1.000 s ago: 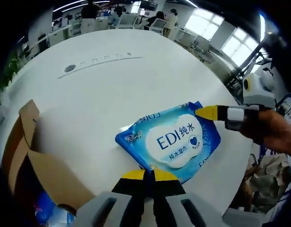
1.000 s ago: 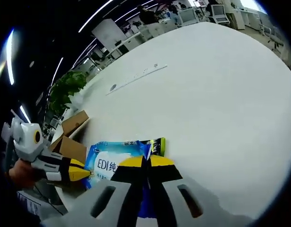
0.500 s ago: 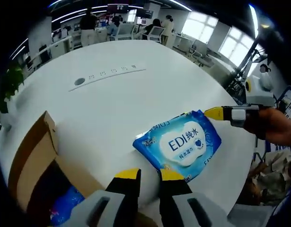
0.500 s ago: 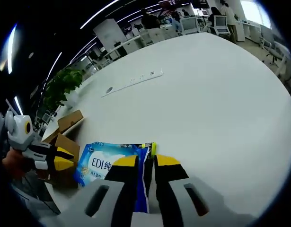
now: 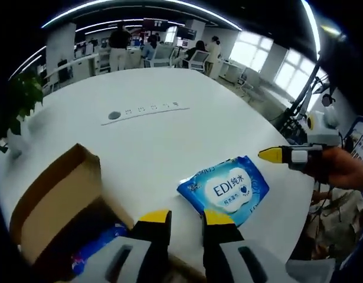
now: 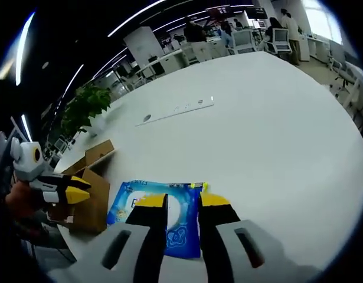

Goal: Operate the shoe box by opening the lid, removing the specified soft item, and placing it in the target area until the item is outside and the box remains undamaged.

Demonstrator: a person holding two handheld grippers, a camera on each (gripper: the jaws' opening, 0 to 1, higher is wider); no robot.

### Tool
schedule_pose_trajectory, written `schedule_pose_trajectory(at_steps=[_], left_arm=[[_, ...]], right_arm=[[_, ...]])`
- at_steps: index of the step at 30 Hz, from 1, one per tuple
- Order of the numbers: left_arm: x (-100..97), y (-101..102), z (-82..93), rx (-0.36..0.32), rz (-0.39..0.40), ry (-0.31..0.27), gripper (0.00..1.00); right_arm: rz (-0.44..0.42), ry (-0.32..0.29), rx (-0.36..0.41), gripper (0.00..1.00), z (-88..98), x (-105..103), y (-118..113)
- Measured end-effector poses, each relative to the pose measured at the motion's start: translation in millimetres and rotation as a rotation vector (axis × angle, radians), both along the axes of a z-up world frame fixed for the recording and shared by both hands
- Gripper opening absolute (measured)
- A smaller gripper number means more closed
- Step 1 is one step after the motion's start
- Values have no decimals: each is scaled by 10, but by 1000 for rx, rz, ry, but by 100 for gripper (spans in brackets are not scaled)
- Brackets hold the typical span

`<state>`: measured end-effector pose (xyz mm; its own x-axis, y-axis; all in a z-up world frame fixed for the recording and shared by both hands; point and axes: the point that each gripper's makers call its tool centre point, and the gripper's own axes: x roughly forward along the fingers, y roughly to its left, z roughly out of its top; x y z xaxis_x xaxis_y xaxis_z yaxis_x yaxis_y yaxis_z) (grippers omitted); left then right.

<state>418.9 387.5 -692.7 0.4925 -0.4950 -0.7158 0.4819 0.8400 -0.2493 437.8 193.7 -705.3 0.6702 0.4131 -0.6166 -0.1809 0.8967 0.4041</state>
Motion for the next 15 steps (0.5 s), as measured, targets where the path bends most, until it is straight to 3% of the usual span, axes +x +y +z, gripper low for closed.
schedule_pose_trajectory(at_steps=[6,15], left_arm=[[-59,201,208,-38,-14,-76,29],[-256,851,381,-81,38,-155,39]], right_arm=[[47,-35,14,28,158,-43,198],[136,-82,30,37,323,-199,659]])
